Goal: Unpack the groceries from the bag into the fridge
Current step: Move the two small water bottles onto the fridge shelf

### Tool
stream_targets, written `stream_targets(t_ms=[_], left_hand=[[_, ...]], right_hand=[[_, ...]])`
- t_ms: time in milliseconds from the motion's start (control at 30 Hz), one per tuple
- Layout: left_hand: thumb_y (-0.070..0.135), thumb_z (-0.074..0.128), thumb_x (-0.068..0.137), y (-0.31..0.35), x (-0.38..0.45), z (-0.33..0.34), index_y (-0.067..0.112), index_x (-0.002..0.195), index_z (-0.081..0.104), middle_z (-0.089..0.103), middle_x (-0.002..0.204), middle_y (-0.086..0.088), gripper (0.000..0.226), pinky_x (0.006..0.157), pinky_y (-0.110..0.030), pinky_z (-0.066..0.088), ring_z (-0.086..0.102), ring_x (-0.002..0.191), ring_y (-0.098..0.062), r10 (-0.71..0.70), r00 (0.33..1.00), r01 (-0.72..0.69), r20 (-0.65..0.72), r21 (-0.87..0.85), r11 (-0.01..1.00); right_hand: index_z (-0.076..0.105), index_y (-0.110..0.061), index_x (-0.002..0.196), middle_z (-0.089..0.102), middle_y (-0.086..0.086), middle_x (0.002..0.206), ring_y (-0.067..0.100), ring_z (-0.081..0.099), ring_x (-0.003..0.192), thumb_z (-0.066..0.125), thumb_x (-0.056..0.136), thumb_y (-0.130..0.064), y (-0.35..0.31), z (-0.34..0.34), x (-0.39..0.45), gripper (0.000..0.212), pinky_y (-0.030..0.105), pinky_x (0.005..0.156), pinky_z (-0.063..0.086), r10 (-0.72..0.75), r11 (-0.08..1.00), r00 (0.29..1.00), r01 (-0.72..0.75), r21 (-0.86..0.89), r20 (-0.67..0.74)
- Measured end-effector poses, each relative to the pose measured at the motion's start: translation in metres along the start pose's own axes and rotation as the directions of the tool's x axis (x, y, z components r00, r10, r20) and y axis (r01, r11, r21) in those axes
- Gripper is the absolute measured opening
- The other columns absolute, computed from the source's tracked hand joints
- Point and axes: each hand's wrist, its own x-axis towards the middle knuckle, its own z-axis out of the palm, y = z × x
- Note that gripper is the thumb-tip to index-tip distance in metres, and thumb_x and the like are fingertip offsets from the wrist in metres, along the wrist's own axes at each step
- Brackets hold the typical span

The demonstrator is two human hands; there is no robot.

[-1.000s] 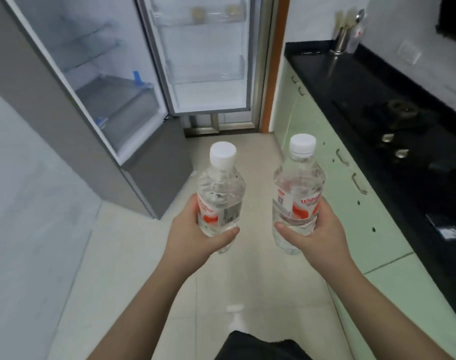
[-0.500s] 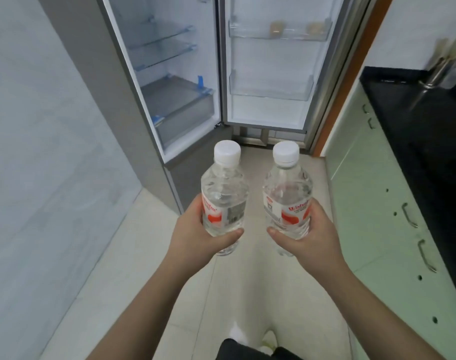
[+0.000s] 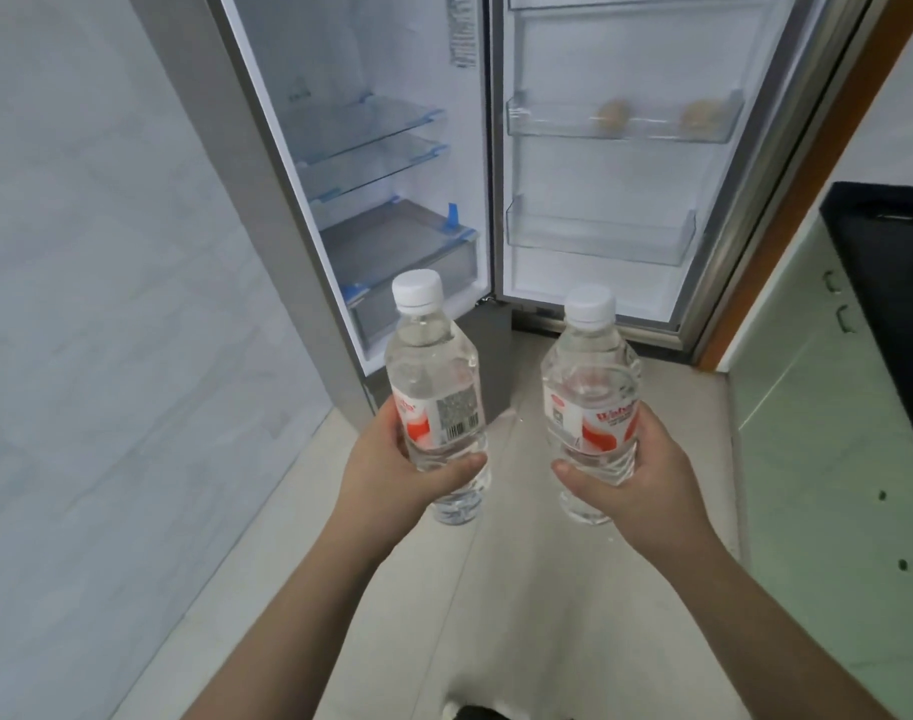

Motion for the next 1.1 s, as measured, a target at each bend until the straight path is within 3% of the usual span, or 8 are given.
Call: stream_targets(t_ms=[100, 267, 500, 667, 800, 867, 1000, 1100], left_hand=[[0.025, 0.09, 0.06, 0.001, 0.028, -0.004, 0.033, 0.107, 0.062, 0.074, 0.098, 0.015, 0.056, 0.084, -0.037, 0.056, 0.07, 0.09, -0.005, 0.005, 1.0, -0.005, 0.0, 0.046, 0.999], [0.045, 0.084, 0.05, -0.001, 0.091, -0.013, 0.037, 0.11, 0.06, 0.073, 0.101, 0.017, 0.065, 0.087, -0.042, 0.056, 0.07, 0.092, -0.004, 0.019, 1.0, -0.019, 0.007, 0.086, 0.996], [0.049, 0.084, 0.05, 0.011, 0.186, -0.037, 0.032, 0.114, 0.059, 0.072, 0.104, 0.016, 0.071, 0.089, -0.04, 0.056, 0.069, 0.094, -0.004, 0.041, 0.999, -0.043, 0.017, 0.115, 0.992], [0.041, 0.088, 0.054, 0.027, 0.249, -0.043, 0.032, 0.116, 0.059, 0.072, 0.105, 0.015, 0.068, 0.09, -0.042, 0.056, 0.069, 0.095, -0.005, 0.074, 0.997, -0.075, 0.018, 0.104, 0.992], [0.04, 0.088, 0.056, 0.04, 0.293, -0.037, 0.034, 0.116, 0.058, 0.071, 0.106, 0.016, 0.067, 0.089, -0.04, 0.056, 0.069, 0.094, -0.004, 0.097, 0.995, -0.096, -0.002, 0.113, 0.989], [0.039, 0.087, 0.057, 0.046, 0.314, -0.028, 0.034, 0.115, 0.058, 0.071, 0.105, 0.017, 0.065, 0.086, -0.034, 0.057, 0.069, 0.093, -0.003, 0.107, 0.994, -0.105, -0.009, 0.113, 0.988], [0.029, 0.087, 0.063, 0.062, 0.355, -0.003, 0.036, 0.113, 0.058, 0.07, 0.098, 0.024, 0.058, 0.066, -0.009, 0.05, 0.067, 0.088, 0.006, 0.13, 0.99, -0.124, -0.059, 0.091, 0.988], [0.025, 0.089, 0.064, 0.075, 0.383, 0.014, 0.033, 0.113, 0.058, 0.071, 0.101, 0.021, 0.059, 0.071, -0.012, 0.05, 0.068, 0.089, 0.003, 0.129, 0.986, -0.12, -0.109, 0.085, 0.989]], right_hand=[[0.056, -0.039, 0.107, 0.067, -0.027, 0.096, -0.005, 0.065, 0.088, 0.086, 0.066, -0.021, -0.001, 0.01, 0.033, 0.054, 0.007, 0.067, 0.049, -0.002, 1.0, 0.999, 0.002, 0.015, 0.042], [0.059, -0.036, 0.106, 0.07, -0.022, 0.096, -0.002, 0.067, 0.088, 0.084, 0.069, -0.013, -0.007, 0.032, 0.099, 0.049, 0.008, 0.066, 0.049, -0.02, 0.999, 0.995, 0.016, 0.046, 0.096], [0.059, -0.037, 0.106, 0.07, -0.022, 0.096, -0.002, 0.067, 0.088, 0.084, 0.069, -0.015, -0.028, 0.059, 0.189, 0.05, 0.008, 0.066, 0.05, -0.063, 0.998, 0.994, 0.061, 0.016, 0.089], [0.058, -0.04, 0.103, 0.068, -0.03, 0.094, -0.007, 0.065, 0.086, 0.084, 0.069, -0.015, -0.035, 0.065, 0.241, 0.05, 0.004, 0.062, 0.046, -0.078, 0.997, 0.995, 0.079, -0.007, 0.065], [0.057, -0.041, 0.107, 0.068, -0.027, 0.099, -0.004, 0.066, 0.089, 0.084, 0.068, -0.022, -0.032, 0.059, 0.287, 0.051, 0.012, 0.069, 0.049, -0.092, 0.996, 0.995, 0.092, -0.012, 0.037], [0.056, -0.044, 0.105, 0.068, -0.027, 0.098, -0.004, 0.065, 0.089, 0.085, 0.066, -0.027, -0.026, 0.055, 0.309, 0.051, 0.011, 0.069, 0.048, -0.102, 0.995, 0.995, 0.102, -0.021, 0.0], [0.054, -0.039, 0.108, 0.068, -0.018, 0.104, 0.002, 0.066, 0.091, 0.082, 0.056, -0.04, -0.02, 0.042, 0.361, 0.058, 0.022, 0.08, 0.052, -0.12, 0.993, 0.992, 0.12, -0.001, -0.029], [0.051, -0.031, 0.115, 0.063, -0.014, 0.112, 0.009, 0.064, 0.097, 0.076, 0.052, -0.048, -0.021, 0.026, 0.402, 0.07, 0.03, 0.087, 0.051, -0.178, 0.984, 0.984, 0.177, -0.033, -0.023]])
